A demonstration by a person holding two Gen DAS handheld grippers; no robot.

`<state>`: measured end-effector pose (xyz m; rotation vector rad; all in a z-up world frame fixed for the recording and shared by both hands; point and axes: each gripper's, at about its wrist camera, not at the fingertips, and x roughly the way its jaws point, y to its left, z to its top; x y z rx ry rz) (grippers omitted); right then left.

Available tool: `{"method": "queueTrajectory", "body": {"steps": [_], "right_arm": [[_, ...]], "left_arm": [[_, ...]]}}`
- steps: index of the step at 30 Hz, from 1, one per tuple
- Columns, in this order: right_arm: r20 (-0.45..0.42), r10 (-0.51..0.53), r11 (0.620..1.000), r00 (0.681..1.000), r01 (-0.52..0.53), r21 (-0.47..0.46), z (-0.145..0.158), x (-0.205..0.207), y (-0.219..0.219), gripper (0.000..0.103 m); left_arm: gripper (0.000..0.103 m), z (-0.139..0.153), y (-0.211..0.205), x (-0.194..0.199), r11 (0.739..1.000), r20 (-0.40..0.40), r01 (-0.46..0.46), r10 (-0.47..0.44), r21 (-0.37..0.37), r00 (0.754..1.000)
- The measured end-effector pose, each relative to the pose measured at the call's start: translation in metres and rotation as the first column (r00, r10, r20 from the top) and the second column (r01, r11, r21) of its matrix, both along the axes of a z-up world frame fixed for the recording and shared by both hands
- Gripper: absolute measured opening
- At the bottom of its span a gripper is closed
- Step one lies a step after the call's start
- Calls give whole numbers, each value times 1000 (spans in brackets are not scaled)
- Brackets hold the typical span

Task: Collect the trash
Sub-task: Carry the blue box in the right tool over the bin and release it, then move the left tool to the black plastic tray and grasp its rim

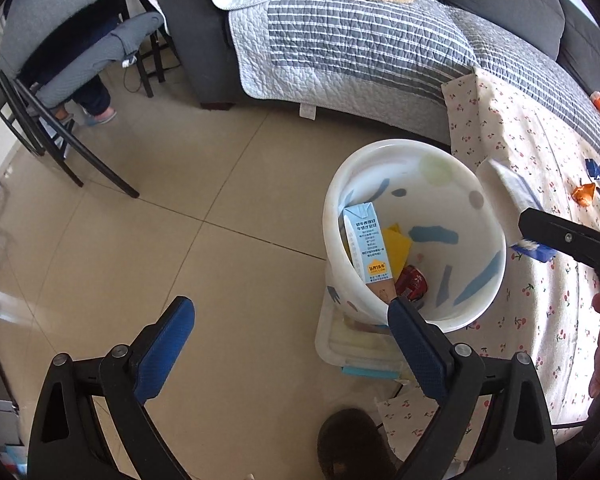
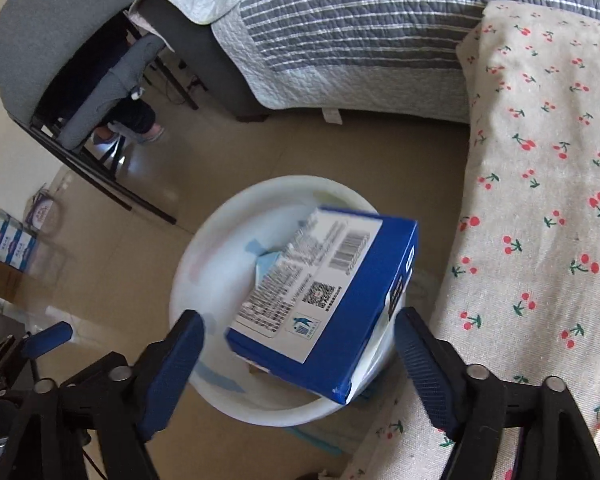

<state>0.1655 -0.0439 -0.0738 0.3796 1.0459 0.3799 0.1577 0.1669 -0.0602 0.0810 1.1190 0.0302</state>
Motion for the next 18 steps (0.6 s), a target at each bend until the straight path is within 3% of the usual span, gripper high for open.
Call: {"method": "queueTrajectory", "body": {"steps": [9, 18], "right_arm": [[15, -18, 996, 1000, 19, -87, 16, -14, -19, 89], [18, -67, 973, 998, 70, -220, 39, -54, -81, 90]], "left_arm": [[99, 4, -9, -2, 1000, 5, 16, -16, 1, 1000], [99, 12, -43, -3, 998, 0, 61, -61, -1, 998]]}}
